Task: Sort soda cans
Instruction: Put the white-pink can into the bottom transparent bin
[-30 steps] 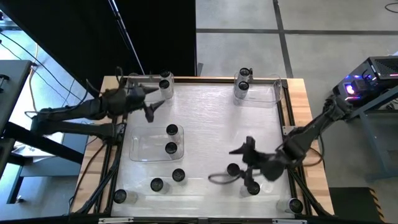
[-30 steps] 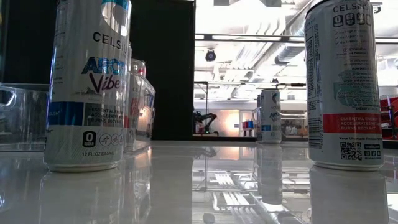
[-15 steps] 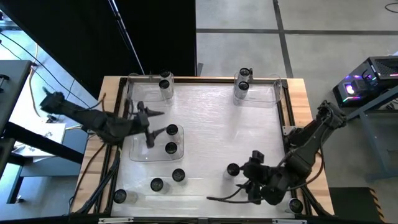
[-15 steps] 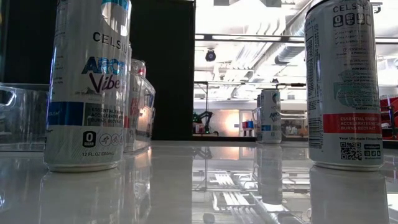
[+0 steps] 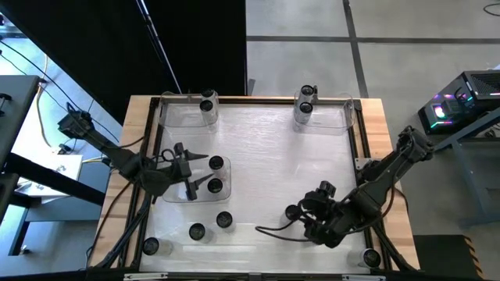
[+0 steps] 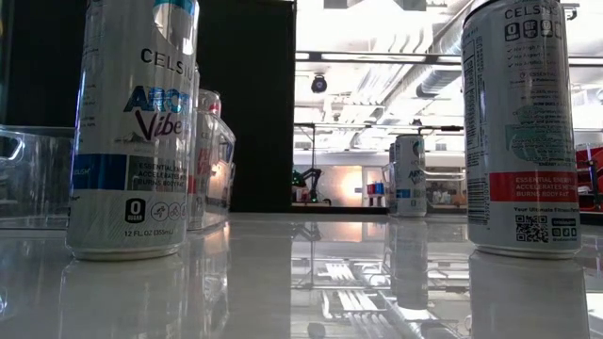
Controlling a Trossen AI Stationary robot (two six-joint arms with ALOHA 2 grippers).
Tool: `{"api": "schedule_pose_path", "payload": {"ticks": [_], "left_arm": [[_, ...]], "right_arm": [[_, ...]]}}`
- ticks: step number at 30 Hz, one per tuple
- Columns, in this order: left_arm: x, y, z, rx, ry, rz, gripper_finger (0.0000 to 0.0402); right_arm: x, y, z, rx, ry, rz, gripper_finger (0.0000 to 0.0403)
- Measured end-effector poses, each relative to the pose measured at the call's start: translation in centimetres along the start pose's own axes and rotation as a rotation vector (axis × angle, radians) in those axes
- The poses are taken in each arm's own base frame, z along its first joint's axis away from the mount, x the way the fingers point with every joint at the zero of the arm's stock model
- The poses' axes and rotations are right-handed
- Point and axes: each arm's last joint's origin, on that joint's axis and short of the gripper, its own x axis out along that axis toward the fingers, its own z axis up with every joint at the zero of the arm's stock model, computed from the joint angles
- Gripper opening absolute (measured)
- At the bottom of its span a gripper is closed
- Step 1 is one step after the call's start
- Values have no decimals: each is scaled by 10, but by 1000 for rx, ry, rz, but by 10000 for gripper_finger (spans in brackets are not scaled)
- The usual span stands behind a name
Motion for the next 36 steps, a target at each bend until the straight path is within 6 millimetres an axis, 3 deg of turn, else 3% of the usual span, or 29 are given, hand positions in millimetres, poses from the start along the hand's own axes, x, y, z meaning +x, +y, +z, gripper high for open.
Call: {"api": "schedule_pose_path", "payload": {"ticks": [18, 28, 36], "left_arm": [[0, 0, 0, 1, 1, 2, 289], [0, 0, 0, 1, 1, 2, 289], [0, 0, 0, 1, 1, 1, 289]], "right_arm": [[37, -3, -1, -128, -15, 65, 296], [45, -2, -6, -127, -25, 101, 296], [44, -4, 4, -108, -20, 99, 296]]}}
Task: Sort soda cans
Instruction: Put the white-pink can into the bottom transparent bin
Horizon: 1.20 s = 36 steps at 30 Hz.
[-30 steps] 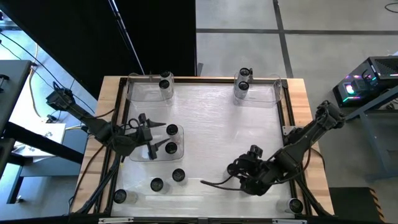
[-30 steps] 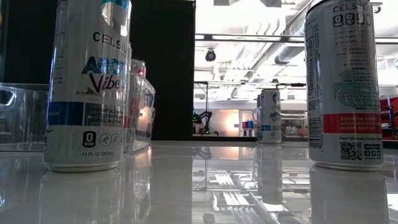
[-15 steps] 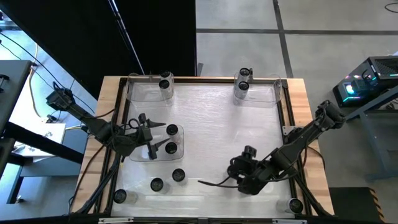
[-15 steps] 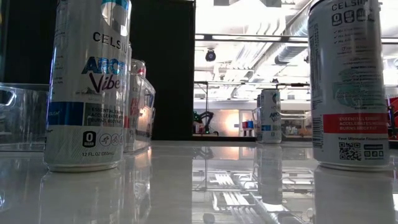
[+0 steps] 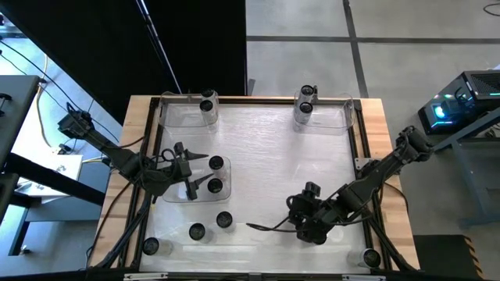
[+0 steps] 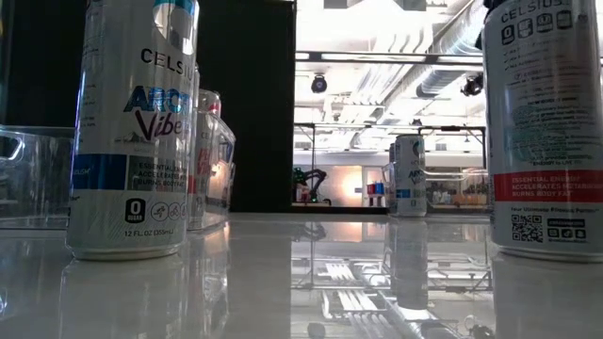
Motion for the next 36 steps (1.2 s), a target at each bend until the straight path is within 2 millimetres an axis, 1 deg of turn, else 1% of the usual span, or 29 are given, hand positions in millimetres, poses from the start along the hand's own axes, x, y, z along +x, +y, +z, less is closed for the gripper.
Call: {"api": "schedule_pose_path", "payload": {"ticks": [3, 5, 13, 15, 20, 24, 26, 28, 29, 30, 32, 34, 36], "left_arm": [[0, 0, 0, 0, 0, 0, 289], [0, 0, 0, 0, 0, 0, 289], [0, 0, 0, 3, 3, -1, 289], [0, 0, 0, 3, 3, -1, 289], [0, 0, -1, 4, 3, -1, 289], [0, 0, -1, 4, 4, 0, 289], [0, 0, -1, 2, 4, 0, 289], [0, 0, -1, -1, 4, -1, 289], [0, 0, -1, -1, 4, 0, 289], [0, 0, -1, -1, 4, 0, 289], [0, 0, -1, -1, 4, -1, 289], [0, 0, -1, -2, 4, -1, 289], [-1, 1, 0, -4, 2, -2, 289]], "right_arm": [[-3, 1, 8, 32, -22, 14, 296], [-4, 1, 9, 39, -28, 19, 296], [-6, 6, 0, 32, -2, 11, 296], [-3, 7, -3, 22, 9, -10, 296], [13, 11, -10, -34, 64, -49, 296], [23, 12, -12, -55, 94, -66, 295], [25, 12, -11, -51, 97, -65, 284], [26, 10, -9, -46, 96, -69, 259], [26, 9, -8, -40, 95, -71, 243], [26, 8, -5, -33, 93, -73, 238], [24, 6, 5, -32, 74, -82, 238], [18, 4, 22, -46, 36, -89, 238], [8, 1, 43, -65, -10, -90, 238]]}}
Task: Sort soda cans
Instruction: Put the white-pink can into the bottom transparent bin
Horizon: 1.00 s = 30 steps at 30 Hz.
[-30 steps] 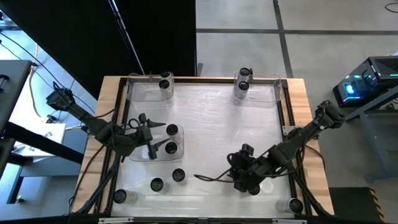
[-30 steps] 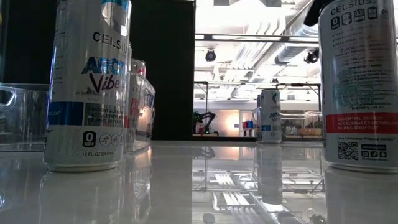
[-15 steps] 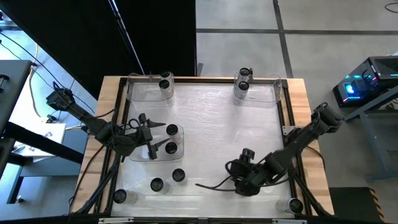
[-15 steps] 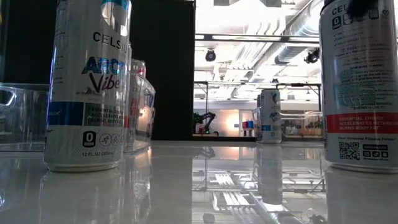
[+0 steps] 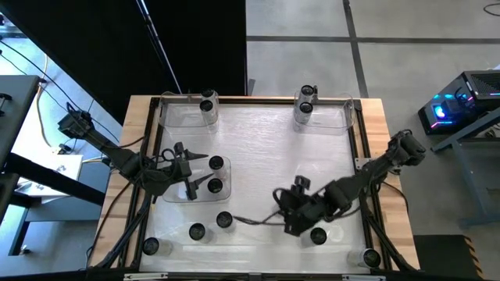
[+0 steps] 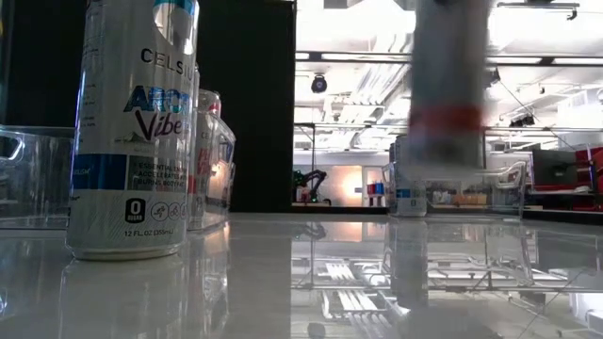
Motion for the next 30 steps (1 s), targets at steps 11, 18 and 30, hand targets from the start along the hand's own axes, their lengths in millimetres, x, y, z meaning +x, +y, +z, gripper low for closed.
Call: {"api": "schedule_pose_path", "payload": {"ticks": [11, 18, 30], "left_arm": [[-36, 31, 34, -42, -97, 62, 289], [-62, 54, 41, -98, -114, 7, 289], [-79, 86, 9, -213, 23, 9, 289]], "right_arm": [[-49, -56, 139, -128, -392, 64, 238], [-3, -76, 199, -253, -431, 158, 238], [102, -84, 233, -269, -461, 268, 238]]}}
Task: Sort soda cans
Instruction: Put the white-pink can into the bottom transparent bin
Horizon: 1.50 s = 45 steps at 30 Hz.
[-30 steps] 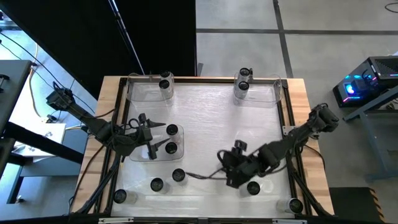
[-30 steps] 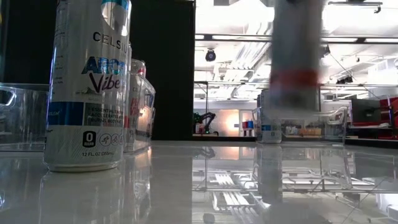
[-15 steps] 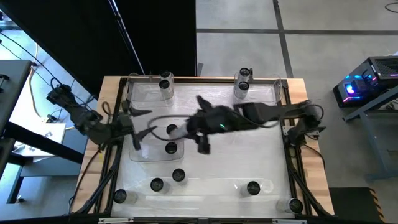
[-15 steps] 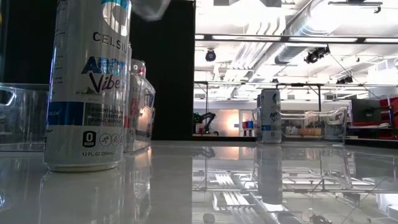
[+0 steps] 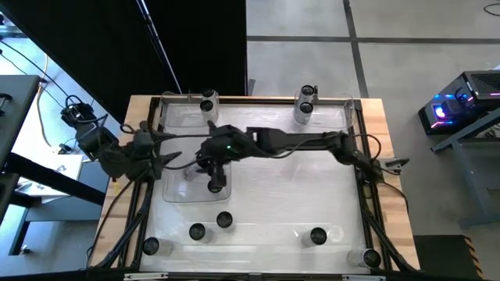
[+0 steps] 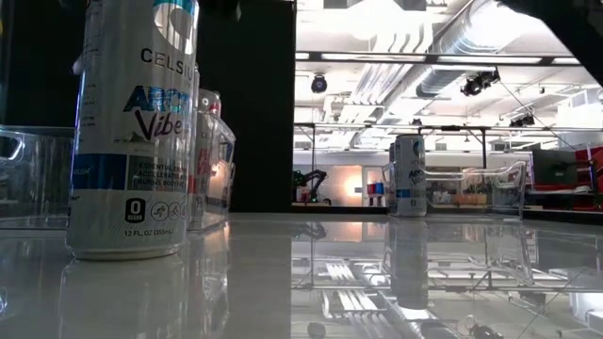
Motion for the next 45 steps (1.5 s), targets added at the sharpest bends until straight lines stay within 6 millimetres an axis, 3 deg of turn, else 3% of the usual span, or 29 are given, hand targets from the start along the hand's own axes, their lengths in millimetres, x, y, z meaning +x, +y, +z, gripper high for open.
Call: {"api": "schedule_pose_path", "payload": {"ticks": [4, 9, 14, 18, 27, 33, 45], "left_arm": [[1, 0, -6, 37, 61, -19, 289], [11, -14, -21, 127, 153, -61, 289], [25, -35, -53, 201, 245, -82, 289], [33, -48, -73, 211, 217, -67, 289], [41, -50, -105, 169, 117, 52, 289], [45, -51, -110, 146, 30, 101, 289], [57, -59, -95, 135, 19, 68, 289]], "right_arm": [[23, -6, -15, 19, 19, -11, 238], [41, -8, -33, 28, 80, -21, 238], [42, -9, -34, 30, 88, -47, 238], [40, -15, -34, 56, 85, -55, 238], [39, -27, -32, 98, 58, -73, 238], [38, -26, -30, 105, 38, -36, 238], [38, -24, -29, 78, 37, 3, 238]]}}
